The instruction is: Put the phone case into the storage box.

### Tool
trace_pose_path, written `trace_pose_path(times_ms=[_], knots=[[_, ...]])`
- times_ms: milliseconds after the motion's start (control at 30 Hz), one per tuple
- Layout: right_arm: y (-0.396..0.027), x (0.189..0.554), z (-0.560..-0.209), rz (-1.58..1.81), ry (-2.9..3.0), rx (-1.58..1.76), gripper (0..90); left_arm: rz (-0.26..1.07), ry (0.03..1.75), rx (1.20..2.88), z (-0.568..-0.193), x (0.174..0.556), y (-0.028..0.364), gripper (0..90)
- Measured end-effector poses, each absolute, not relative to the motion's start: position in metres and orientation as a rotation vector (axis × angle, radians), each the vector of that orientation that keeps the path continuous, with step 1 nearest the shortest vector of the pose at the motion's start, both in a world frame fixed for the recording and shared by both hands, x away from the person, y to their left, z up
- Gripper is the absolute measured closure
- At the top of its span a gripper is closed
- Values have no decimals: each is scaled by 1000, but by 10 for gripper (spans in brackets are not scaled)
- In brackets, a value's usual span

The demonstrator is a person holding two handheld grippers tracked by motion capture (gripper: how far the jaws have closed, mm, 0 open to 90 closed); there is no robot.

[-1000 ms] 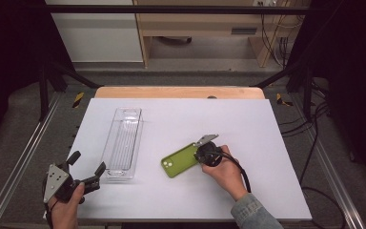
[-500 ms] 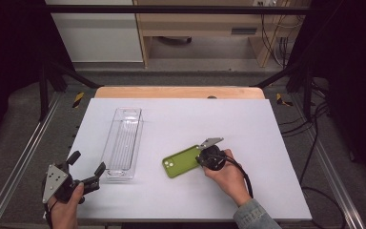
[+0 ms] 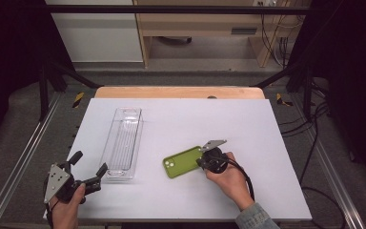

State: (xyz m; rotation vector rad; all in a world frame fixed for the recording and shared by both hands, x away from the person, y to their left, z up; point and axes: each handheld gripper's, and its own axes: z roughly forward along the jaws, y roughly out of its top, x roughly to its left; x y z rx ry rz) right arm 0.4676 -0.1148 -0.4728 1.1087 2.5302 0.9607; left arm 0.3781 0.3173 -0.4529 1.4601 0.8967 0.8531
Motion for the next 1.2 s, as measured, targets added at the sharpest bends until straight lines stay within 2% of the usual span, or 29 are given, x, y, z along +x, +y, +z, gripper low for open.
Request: trace_pose_path(times_ms=[933,1200], knots=[[-111,459,-473,952,2565,1094,900,852,897,1459,-453,378,318,18],[-116,477,-478,924,2483,1104,900,852,893,1462,-453,378,317,18]])
